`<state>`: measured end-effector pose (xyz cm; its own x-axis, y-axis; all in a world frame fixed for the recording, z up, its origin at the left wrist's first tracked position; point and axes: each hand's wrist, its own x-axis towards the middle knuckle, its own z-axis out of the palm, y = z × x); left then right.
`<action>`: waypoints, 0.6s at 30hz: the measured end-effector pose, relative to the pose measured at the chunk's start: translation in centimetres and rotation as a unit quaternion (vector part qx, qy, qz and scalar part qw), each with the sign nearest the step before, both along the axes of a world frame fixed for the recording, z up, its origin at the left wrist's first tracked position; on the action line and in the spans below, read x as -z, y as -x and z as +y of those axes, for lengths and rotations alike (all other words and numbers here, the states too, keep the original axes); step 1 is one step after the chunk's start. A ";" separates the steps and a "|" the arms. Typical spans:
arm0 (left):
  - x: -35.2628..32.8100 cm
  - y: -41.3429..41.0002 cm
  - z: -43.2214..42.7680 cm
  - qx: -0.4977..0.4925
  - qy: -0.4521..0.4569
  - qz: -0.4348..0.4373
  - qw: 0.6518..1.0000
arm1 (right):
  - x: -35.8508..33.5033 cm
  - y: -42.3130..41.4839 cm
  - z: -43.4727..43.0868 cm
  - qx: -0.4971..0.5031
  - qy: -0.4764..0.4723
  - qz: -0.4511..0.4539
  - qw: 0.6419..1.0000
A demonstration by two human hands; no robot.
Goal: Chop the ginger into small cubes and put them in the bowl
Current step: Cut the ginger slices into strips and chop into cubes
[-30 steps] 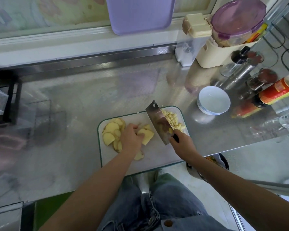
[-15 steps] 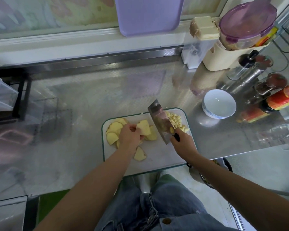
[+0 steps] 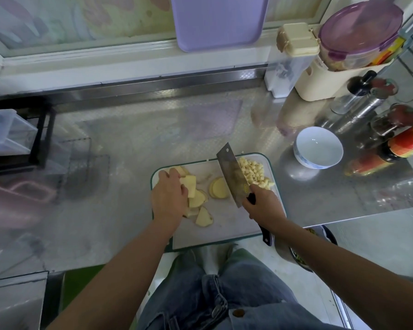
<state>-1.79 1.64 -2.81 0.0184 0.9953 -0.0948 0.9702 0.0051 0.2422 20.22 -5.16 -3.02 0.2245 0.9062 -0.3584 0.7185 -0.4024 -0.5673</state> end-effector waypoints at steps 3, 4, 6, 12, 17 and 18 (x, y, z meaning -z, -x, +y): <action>0.2 -0.3 -0.3 0.047 -0.044 0.005 0.998 | 0.0 0.4 0.1 -0.047 -0.003 -0.056 0.997; 0.3 -0.9 -0.3 0.084 -0.055 -0.004 0.995 | 0.1 0.5 0.2 -0.062 -0.004 -0.069 0.996; 0.8 -2.4 -0.5 0.158 -0.047 -0.017 0.986 | 0.4 0.8 0.1 -0.083 -0.006 -0.082 0.993; 2.9 -5.8 -1.1 0.151 0.049 -0.060 0.986 | 0.7 0.9 -0.1 -0.094 -0.011 -0.094 0.991; 3.5 -6.1 -1.0 0.108 0.052 -0.098 0.988 | 0.6 1.4 -0.7 -0.114 -0.014 -0.075 0.991; 3.5 -6.2 -0.9 0.109 0.062 -0.105 0.987 | 0.6 1.3 -0.7 -0.113 -0.014 -0.079 0.990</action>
<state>4.42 0.70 -6.28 0.2621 0.9468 -0.1865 0.8802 -0.1553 0.4486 18.92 -5.84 -3.64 0.0671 0.9488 -0.3087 0.8694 -0.2074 -0.4484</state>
